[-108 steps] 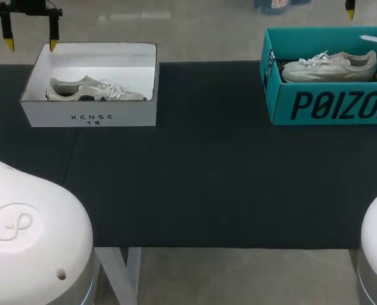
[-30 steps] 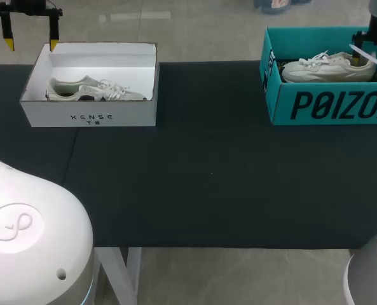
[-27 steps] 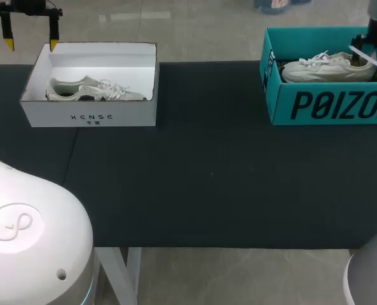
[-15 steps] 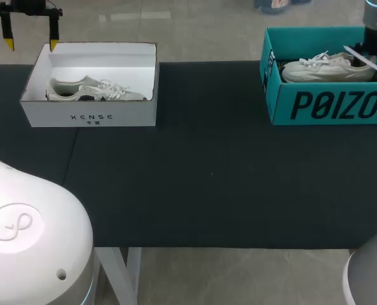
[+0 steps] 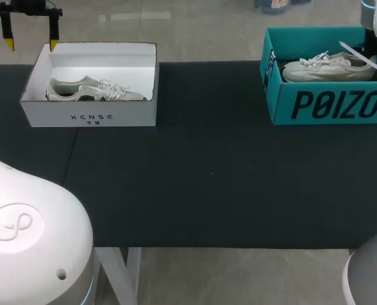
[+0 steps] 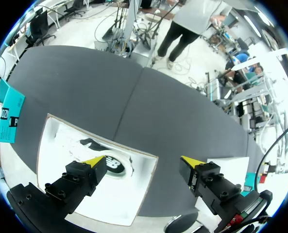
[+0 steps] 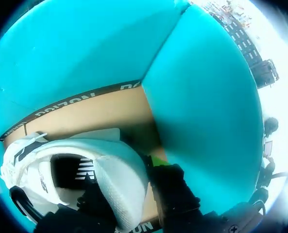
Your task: Take the shoe out of the shoebox, open the shoe tongue, remove and reinsert the insole, then place the shoe into the shoebox
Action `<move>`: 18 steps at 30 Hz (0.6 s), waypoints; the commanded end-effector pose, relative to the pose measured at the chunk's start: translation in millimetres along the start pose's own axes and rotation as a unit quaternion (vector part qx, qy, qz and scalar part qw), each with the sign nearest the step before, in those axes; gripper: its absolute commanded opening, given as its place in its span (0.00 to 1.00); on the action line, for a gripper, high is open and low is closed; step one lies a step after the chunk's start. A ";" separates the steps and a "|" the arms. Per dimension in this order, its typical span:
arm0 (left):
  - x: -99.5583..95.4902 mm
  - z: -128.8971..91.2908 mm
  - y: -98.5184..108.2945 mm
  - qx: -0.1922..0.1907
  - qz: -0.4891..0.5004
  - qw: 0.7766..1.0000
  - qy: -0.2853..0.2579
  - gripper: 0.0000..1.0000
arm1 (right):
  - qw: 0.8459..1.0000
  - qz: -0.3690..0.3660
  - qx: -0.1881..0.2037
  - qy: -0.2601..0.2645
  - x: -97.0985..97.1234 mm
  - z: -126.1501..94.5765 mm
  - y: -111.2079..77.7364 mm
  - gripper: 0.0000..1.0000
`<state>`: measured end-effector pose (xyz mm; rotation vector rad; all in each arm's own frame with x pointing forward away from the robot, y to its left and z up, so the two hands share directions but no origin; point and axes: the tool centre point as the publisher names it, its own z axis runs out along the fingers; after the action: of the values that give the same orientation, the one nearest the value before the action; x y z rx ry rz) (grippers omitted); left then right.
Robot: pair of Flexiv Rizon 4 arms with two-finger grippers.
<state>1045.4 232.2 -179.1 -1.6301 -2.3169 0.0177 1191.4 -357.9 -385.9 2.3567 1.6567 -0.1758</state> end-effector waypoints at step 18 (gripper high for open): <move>0.7 0.3 -0.4 -0.001 0.000 1.000 0.000 1.00 | 0.998 0.042 -0.022 0.039 -29.8 -144.7 -19.5 0.00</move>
<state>1045.4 232.2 -179.2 -1.6301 -2.3169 0.0177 1189.9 -356.1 -295.7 2.4476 1.5887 -0.0813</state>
